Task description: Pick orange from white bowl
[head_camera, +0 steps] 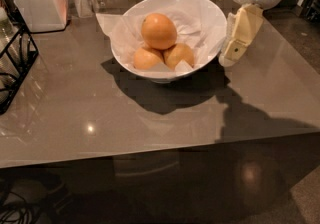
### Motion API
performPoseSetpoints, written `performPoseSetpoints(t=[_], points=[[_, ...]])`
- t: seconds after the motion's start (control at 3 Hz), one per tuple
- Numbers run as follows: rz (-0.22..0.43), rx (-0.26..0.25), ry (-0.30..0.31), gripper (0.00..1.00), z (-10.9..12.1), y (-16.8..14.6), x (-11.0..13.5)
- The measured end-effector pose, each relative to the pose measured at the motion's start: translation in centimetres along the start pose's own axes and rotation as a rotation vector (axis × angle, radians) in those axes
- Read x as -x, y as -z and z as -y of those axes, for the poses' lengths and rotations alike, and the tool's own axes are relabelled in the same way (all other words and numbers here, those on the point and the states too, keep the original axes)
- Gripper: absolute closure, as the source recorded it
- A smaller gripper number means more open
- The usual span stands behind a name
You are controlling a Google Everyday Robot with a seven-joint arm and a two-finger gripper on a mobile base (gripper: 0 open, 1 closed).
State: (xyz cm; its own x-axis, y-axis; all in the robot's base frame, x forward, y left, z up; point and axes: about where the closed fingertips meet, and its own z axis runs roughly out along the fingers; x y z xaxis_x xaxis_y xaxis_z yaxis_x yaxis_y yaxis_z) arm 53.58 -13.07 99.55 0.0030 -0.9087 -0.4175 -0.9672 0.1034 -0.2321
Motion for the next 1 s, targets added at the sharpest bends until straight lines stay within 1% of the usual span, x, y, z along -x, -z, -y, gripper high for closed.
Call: performPoseSetpoints(t=[0.33,0.67,1.0], points=[[0.052,0.072,0.021,0.0,1.3,-3.5,1.6],[0.074,0.17,0.075,0.0,2.5,-8.0,4.4],[0.075,0.215,0.099,0.0,3.7,-11.0,6.1]])
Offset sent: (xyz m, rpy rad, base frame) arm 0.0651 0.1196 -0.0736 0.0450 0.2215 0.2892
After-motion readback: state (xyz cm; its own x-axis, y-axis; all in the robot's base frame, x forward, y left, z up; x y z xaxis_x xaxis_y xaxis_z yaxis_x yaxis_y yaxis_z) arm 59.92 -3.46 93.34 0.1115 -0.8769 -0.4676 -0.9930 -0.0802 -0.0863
